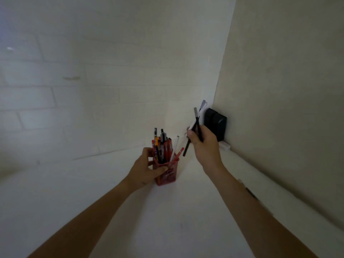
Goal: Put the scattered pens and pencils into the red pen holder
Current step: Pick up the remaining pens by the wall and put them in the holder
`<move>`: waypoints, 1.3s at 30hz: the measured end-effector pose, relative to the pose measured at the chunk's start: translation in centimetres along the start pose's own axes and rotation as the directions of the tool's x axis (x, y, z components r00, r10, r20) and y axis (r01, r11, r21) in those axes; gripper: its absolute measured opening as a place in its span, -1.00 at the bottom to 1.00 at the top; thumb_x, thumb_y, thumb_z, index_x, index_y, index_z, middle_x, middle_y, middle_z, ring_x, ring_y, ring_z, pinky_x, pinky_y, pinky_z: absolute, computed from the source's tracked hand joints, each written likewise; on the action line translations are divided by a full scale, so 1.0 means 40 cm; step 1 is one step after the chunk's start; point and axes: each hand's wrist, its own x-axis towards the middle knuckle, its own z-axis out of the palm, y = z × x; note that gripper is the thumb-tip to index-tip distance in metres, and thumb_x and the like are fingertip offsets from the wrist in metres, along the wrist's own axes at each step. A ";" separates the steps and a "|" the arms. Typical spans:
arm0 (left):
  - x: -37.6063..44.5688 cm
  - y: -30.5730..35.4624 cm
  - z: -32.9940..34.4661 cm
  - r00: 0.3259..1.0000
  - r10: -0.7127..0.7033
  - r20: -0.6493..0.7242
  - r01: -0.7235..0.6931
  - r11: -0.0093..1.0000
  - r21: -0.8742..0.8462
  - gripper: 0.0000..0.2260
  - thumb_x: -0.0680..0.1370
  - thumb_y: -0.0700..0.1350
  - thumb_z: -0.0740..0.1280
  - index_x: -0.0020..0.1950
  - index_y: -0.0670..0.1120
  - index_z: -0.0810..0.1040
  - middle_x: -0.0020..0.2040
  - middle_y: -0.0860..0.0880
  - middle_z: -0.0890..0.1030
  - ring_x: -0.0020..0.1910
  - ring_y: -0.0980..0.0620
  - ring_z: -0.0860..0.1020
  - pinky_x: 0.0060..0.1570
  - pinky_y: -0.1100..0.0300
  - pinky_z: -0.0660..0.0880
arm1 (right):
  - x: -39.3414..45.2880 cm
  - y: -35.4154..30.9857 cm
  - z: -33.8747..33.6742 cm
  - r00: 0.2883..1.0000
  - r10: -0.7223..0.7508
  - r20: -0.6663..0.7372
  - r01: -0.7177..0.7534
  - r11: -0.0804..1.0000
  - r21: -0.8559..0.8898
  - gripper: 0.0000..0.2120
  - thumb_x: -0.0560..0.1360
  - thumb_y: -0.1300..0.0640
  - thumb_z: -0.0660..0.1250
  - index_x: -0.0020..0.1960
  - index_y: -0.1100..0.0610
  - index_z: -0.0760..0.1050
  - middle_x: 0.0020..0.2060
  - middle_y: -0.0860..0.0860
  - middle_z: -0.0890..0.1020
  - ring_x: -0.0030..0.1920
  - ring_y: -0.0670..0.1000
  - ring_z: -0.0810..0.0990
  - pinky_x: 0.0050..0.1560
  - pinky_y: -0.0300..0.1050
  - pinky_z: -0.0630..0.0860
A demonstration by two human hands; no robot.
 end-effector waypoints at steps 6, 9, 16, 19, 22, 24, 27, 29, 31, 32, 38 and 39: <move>0.005 0.003 0.001 1.000 -0.002 0.008 0.002 1.000 0.003 -0.49 0.43 -0.16 0.55 0.24 -0.17 0.35 0.11 0.07 0.54 0.08 0.18 0.59 0.00 0.43 0.54 | -0.093 -0.017 0.086 0.990 -0.143 0.011 0.144 0.987 -0.076 -1.00 0.55 0.12 0.39 -0.04 0.04 0.58 -0.25 -0.09 0.63 -0.22 -0.11 0.58 -0.19 -0.35 0.47; 0.005 0.006 -0.001 1.000 -0.002 0.011 0.002 1.000 0.000 -0.49 0.43 -0.16 0.55 0.24 -0.17 0.35 0.11 0.04 0.55 0.08 0.19 0.59 -0.02 0.47 0.53 | -0.106 0.011 0.120 0.984 -0.179 -0.006 0.172 0.958 -0.230 -0.92 0.56 0.13 0.36 0.04 0.06 0.59 -0.17 -0.09 0.65 -0.15 -0.12 0.59 -0.09 -0.26 0.52; 0.006 -0.002 0.001 1.000 -0.008 0.017 0.008 1.000 -0.014 -0.49 0.43 -0.15 0.55 0.24 -0.18 0.35 0.09 0.07 0.55 0.05 0.18 0.59 -0.07 0.49 0.53 | -0.118 0.042 0.135 0.994 -0.086 0.069 0.107 0.897 -0.428 -0.90 0.51 0.16 0.40 -0.01 0.10 0.67 -0.22 -0.02 0.67 -0.20 -0.03 0.59 -0.15 -0.27 0.44; 0.006 -0.006 0.002 1.000 -0.009 0.023 0.010 1.000 -0.024 -0.49 0.43 -0.16 0.55 0.23 -0.18 0.34 0.10 0.06 0.55 0.04 0.19 0.59 -0.10 0.50 0.53 | -0.116 0.036 0.124 0.995 -0.101 0.009 0.095 0.895 -0.437 -0.89 0.53 0.12 0.40 -0.15 0.10 0.64 -0.29 -0.01 0.54 -0.25 -0.06 0.45 -0.26 -0.43 0.26; 0.008 -0.009 0.003 1.000 -0.002 0.021 0.003 0.999 -0.033 -0.49 0.43 -0.17 0.55 0.24 -0.18 0.34 0.10 0.08 0.54 0.05 0.17 0.58 -0.08 0.50 0.53 | -0.100 0.011 0.112 0.986 -0.128 -0.108 0.084 0.935 -0.344 -0.84 0.58 0.06 0.36 -0.13 0.10 0.61 -0.28 -0.01 0.50 -0.24 -0.05 0.48 -0.25 -0.39 0.30; 0.009 -0.009 0.004 1.000 -0.008 0.023 0.009 0.999 -0.047 -0.48 0.42 -0.16 0.56 0.24 -0.15 0.34 0.09 0.13 0.53 0.06 0.15 0.59 -0.09 0.49 0.53 | -0.087 -0.019 0.104 0.978 -0.155 -0.142 0.115 0.961 -0.253 -0.86 0.59 0.08 0.35 -0.08 0.12 0.60 -0.31 -0.06 0.52 -0.28 -0.05 0.53 -0.26 -0.32 0.38; 0.011 -0.011 0.005 1.000 -0.009 0.019 0.011 0.998 -0.064 -0.48 0.42 -0.17 0.56 0.24 -0.16 0.34 0.10 0.11 0.54 0.07 0.11 0.60 -0.10 0.49 0.54 | -0.080 -0.054 0.101 0.978 -0.161 -0.132 0.136 0.974 -0.181 -0.92 0.58 0.13 0.36 -0.06 0.11 0.51 -0.33 -0.12 0.53 -0.34 -0.17 0.51 -0.30 -0.41 0.39; 0.012 -0.011 0.005 1.000 -0.007 0.016 0.008 0.998 -0.064 -0.48 0.42 -0.16 0.56 0.23 -0.17 0.35 0.11 0.08 0.55 0.09 0.13 0.59 -0.09 0.49 0.53 | -0.085 -0.053 0.107 0.987 -0.148 -0.068 0.126 0.957 -0.262 -0.88 0.55 0.15 0.40 -0.11 0.08 0.47 -0.32 -0.16 0.52 -0.34 -0.22 0.51 -0.33 -0.44 0.39; 0.011 -0.013 0.004 1.000 -0.002 0.014 0.002 0.998 -0.058 -0.48 0.42 -0.15 0.56 0.24 -0.16 0.35 0.12 0.06 0.56 0.10 0.19 0.58 -0.06 0.51 0.51 | -0.095 -0.027 0.120 0.995 -0.085 0.051 0.099 0.907 -0.409 -0.91 0.53 0.12 0.41 -0.11 0.08 0.51 -0.28 -0.11 0.60 -0.30 -0.14 0.55 -0.31 -0.38 0.41; 0.010 -0.014 0.004 1.000 0.002 0.014 -0.002 0.999 -0.054 -0.48 0.42 -0.14 0.56 0.24 -0.16 0.35 0.13 0.06 0.56 0.10 0.20 0.58 -0.05 0.51 0.51 | -0.102 -0.012 0.127 0.994 -0.044 0.104 0.089 0.871 -0.482 -0.93 0.53 0.11 0.40 -0.04 0.10 0.56 -0.21 -0.06 0.66 -0.23 -0.07 0.61 -0.25 -0.29 0.48; 0.009 -0.016 0.003 1.000 0.010 0.016 -0.009 0.998 -0.061 -0.48 0.42 -0.14 0.56 0.23 -0.17 0.35 0.13 0.05 0.56 0.11 0.13 0.60 -0.02 0.47 0.53 | -0.114 -0.007 0.122 0.995 -0.098 0.024 0.100 0.918 -0.384 -0.83 0.53 -0.03 0.38 -0.04 0.06 0.51 -0.21 -0.06 0.59 -0.21 -0.06 0.57 -0.24 -0.23 0.50; 0.010 -0.015 0.004 1.000 0.008 0.018 -0.007 0.998 -0.061 -0.48 0.42 -0.14 0.56 0.23 -0.17 0.35 0.13 0.06 0.56 0.11 0.14 0.60 -0.02 0.47 0.53 | -0.105 -0.017 0.115 0.990 -0.142 -0.024 0.126 0.934 -0.334 -0.84 0.55 -0.01 0.35 -0.06 0.07 0.50 -0.22 -0.06 0.55 -0.23 -0.05 0.55 -0.25 -0.23 0.49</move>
